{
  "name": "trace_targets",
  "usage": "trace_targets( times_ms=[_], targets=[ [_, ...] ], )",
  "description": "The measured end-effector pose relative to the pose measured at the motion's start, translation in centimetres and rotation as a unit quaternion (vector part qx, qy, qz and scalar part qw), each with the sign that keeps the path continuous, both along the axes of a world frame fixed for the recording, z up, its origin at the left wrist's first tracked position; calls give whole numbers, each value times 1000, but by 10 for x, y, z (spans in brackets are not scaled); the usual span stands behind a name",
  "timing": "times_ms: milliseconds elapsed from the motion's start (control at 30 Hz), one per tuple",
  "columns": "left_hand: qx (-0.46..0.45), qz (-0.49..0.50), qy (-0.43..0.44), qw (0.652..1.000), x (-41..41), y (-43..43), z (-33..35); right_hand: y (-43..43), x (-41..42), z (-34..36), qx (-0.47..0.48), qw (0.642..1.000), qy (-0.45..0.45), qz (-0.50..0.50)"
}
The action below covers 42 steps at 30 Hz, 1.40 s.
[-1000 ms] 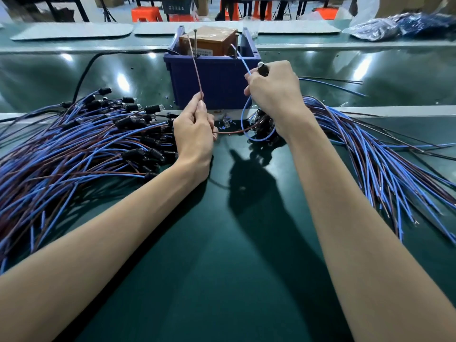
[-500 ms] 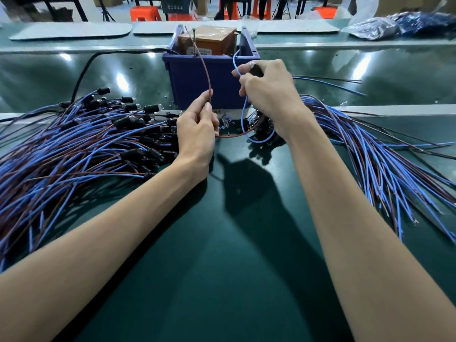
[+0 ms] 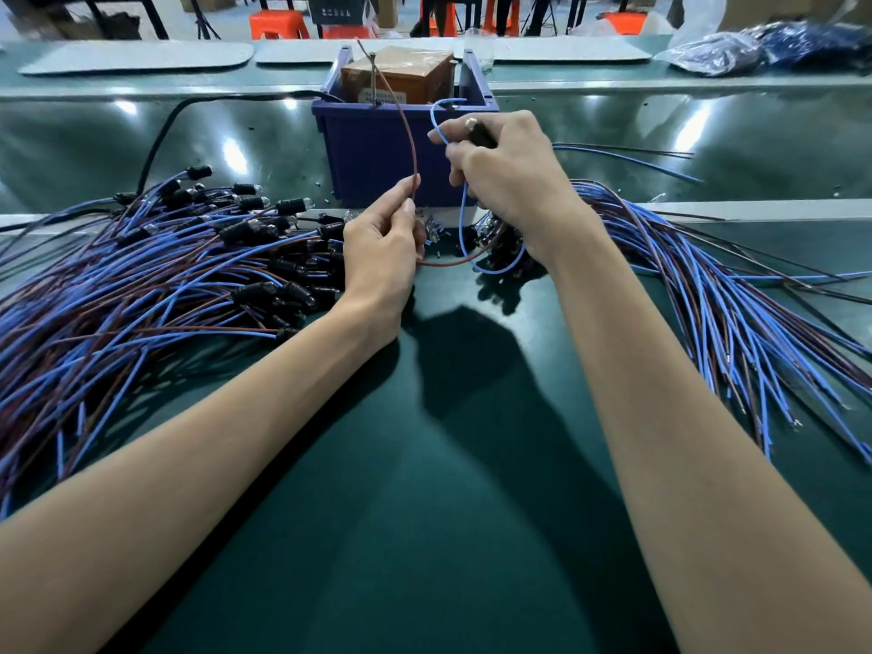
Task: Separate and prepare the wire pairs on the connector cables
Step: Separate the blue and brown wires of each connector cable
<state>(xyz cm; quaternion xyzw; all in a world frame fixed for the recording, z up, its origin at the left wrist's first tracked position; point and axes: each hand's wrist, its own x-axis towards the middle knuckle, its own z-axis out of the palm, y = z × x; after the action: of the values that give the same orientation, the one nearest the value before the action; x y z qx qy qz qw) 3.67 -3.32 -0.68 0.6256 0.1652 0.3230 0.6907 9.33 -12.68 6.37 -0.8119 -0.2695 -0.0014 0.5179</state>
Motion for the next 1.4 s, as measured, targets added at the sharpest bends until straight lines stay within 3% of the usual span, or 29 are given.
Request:
trace_targets(
  times_ms=[833,1033,1400],
  targets=[
    [18,-50,23,998,4,2,-6,-2,-10,4,-9,998,-4,57],
    [64,-60,33,996,4,3,-8,-3,-11,6,-50,996,-40,68],
    [71,-63,28,995,4,1,-8,-1,-14,7,-24,995,-30,96]
  ],
)
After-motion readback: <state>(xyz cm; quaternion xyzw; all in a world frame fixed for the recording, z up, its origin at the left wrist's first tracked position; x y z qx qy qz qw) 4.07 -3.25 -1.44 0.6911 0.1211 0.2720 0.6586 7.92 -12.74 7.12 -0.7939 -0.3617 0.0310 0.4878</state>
